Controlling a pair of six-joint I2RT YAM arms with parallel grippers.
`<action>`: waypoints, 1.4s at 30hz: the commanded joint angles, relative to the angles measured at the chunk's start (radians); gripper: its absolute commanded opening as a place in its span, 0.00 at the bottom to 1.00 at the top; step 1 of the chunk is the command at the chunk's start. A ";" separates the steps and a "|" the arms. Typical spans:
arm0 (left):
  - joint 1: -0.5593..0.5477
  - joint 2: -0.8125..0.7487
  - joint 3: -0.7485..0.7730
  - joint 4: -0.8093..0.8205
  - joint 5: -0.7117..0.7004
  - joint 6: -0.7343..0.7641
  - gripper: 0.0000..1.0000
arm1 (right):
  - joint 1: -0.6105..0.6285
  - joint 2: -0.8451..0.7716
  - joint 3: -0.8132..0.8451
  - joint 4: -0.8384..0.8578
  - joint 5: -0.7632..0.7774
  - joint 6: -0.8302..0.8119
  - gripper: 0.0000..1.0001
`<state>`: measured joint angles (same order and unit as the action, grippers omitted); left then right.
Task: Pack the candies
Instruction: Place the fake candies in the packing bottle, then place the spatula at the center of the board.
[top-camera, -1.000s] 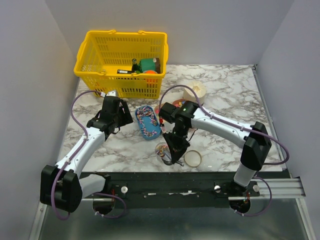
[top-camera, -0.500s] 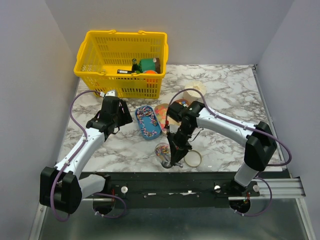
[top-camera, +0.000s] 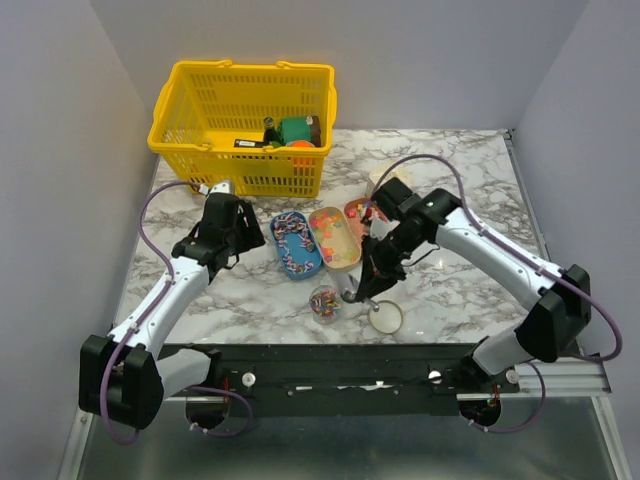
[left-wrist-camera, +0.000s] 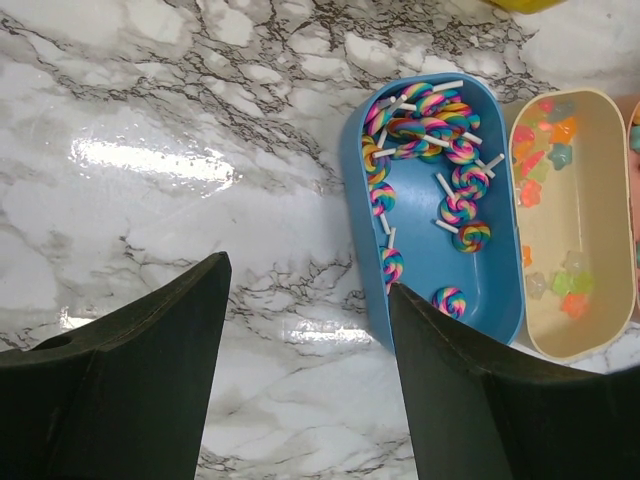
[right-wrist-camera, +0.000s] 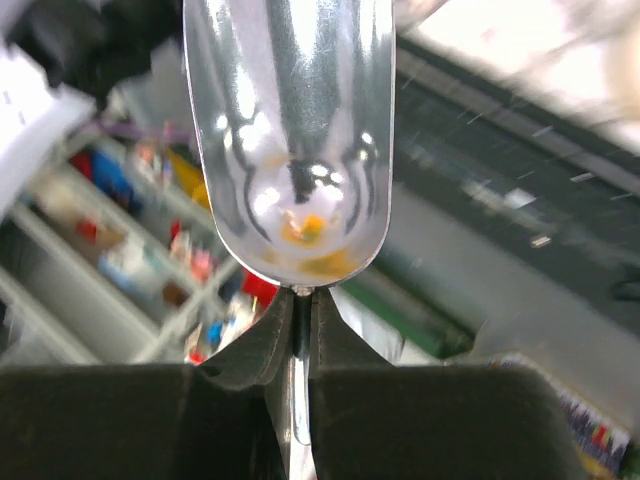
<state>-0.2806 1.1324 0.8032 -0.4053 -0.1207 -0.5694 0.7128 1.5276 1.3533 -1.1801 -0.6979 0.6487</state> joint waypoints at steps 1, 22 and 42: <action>0.006 -0.046 -0.015 0.003 -0.088 -0.015 0.77 | -0.139 -0.113 0.039 -0.041 0.304 -0.058 0.01; 0.006 -0.261 -0.090 0.011 -0.358 -0.052 0.99 | -0.516 -0.116 -0.224 0.264 0.963 0.023 0.01; 0.004 -0.235 -0.084 -0.001 -0.347 -0.049 0.99 | -0.644 0.066 -0.401 0.395 0.772 -0.063 0.08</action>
<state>-0.2806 0.8978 0.7246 -0.4053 -0.4385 -0.6109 0.0814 1.5650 0.9936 -0.8230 0.1436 0.6064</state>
